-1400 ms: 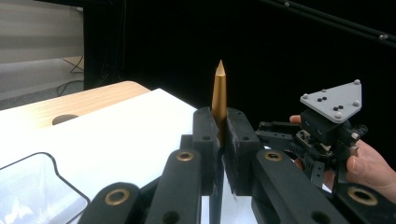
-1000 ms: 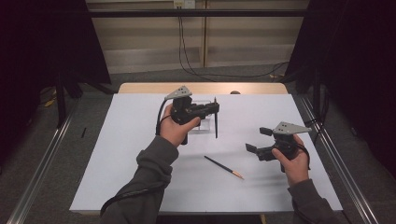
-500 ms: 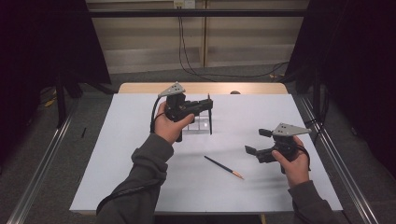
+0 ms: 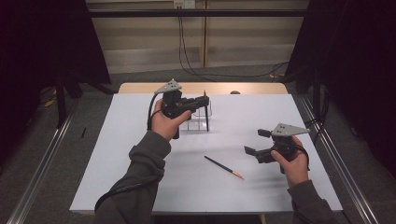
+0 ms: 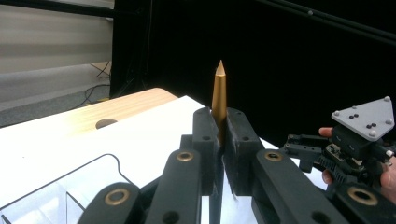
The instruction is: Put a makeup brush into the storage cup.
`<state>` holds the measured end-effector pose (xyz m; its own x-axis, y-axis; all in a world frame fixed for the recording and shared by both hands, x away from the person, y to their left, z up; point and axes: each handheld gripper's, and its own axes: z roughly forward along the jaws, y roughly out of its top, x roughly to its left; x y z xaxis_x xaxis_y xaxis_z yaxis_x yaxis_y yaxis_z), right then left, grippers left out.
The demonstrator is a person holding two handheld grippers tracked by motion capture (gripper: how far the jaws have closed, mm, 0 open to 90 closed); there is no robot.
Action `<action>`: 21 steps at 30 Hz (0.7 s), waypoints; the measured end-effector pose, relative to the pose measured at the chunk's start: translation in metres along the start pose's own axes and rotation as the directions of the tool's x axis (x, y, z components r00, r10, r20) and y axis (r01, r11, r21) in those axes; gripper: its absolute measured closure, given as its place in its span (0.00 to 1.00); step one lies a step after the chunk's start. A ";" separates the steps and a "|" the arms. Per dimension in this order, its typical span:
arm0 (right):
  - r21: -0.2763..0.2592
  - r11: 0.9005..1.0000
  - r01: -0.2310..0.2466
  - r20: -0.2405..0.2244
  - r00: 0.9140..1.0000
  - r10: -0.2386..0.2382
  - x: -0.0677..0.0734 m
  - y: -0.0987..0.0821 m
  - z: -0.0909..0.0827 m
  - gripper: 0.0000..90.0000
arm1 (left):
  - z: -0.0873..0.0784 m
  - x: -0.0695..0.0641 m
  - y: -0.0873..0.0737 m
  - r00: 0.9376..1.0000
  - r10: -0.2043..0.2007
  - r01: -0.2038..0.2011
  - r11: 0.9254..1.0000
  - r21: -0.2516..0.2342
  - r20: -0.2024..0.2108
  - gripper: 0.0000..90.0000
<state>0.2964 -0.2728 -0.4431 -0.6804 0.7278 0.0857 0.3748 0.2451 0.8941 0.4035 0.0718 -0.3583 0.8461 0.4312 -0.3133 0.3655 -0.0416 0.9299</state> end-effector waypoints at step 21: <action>-0.010 1.000 -0.010 0.000 1.000 0.010 -0.002 -0.001 -0.003 0.08 | 0.005 0.009 0.009 0.999 0.011 -0.011 1.000 -0.017 -0.037 0.93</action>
<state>0.2953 -0.2765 -0.4427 -0.6768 0.7301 0.0944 0.3747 0.2313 0.8978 0.4164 0.0705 -0.3532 0.8349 0.4641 -0.2959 0.3492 -0.0312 0.9365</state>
